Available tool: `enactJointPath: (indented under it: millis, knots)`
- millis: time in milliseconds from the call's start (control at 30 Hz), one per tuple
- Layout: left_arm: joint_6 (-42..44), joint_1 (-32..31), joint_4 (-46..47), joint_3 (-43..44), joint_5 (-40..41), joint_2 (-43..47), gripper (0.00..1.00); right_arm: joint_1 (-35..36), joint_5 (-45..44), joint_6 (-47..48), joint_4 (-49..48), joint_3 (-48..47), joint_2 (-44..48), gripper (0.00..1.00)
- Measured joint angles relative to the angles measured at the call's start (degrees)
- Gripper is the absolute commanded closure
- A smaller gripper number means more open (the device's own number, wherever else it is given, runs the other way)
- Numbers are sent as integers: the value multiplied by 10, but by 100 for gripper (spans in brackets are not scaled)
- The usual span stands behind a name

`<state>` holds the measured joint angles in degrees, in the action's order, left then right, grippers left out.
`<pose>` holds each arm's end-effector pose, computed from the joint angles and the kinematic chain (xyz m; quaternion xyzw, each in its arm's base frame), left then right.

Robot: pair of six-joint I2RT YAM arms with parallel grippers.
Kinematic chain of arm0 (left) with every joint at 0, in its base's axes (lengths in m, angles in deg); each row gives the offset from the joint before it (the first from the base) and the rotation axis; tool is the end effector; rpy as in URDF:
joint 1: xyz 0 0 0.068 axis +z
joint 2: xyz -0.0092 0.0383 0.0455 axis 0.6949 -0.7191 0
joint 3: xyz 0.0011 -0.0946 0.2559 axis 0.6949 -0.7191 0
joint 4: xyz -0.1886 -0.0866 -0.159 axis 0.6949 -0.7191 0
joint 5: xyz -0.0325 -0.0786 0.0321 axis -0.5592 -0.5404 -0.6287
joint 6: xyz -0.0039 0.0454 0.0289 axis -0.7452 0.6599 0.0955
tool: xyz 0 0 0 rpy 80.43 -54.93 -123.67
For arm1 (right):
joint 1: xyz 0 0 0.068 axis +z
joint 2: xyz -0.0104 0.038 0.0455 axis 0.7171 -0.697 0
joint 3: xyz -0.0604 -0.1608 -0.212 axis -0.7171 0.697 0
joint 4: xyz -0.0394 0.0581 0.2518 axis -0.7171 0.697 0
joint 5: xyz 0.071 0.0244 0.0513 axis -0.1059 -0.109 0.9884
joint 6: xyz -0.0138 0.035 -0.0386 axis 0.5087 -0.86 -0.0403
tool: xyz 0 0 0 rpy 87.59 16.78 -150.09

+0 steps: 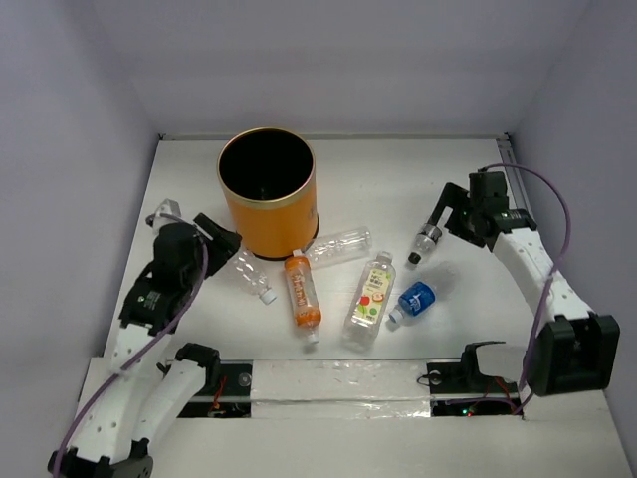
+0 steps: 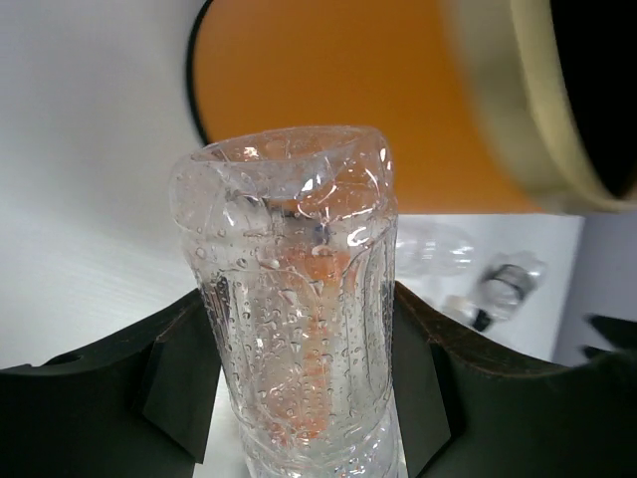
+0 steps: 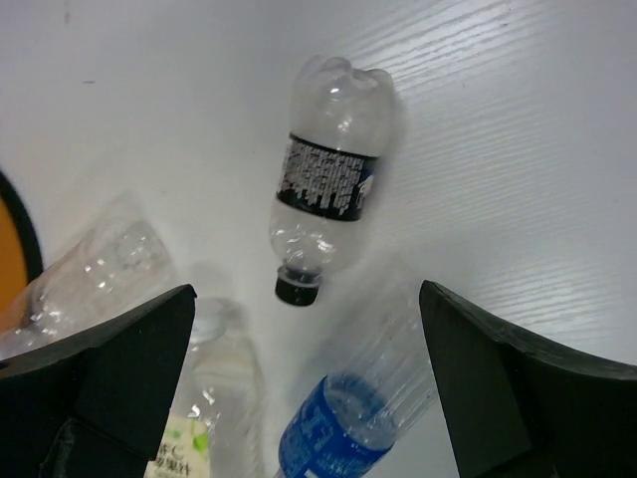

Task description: Put the plastic bottles in the bin

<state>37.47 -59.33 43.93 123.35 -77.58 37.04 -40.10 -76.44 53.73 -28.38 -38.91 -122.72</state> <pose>0.1451 -0.0363 0.3134 -0.2633 0.8090 -0.2413 0.4668 0.2526 0.0242 0.2939 0.1846 0.9108 0.0926 0.3574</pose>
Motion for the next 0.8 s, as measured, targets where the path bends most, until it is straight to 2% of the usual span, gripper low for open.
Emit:
enactJointPath:
  millis: [233,400,500,533,800]
  knots:
    - [35,0,-63,240,-7,-15,64,-25,-3,12,-20,-26,-132,2]
    - [72,0,-47,419,-2,-89,63,-54,19,14,-34,-45,-215,3]
    - [97,0,-30,492,14,-145,62,-63,31,16,-33,-66,-254,5]
    - [104,0,-23,507,21,-162,62,-64,37,16,-33,-75,-266,8]
    - [164,0,38,557,82,-309,62,-64,83,22,-33,-122,-347,12]
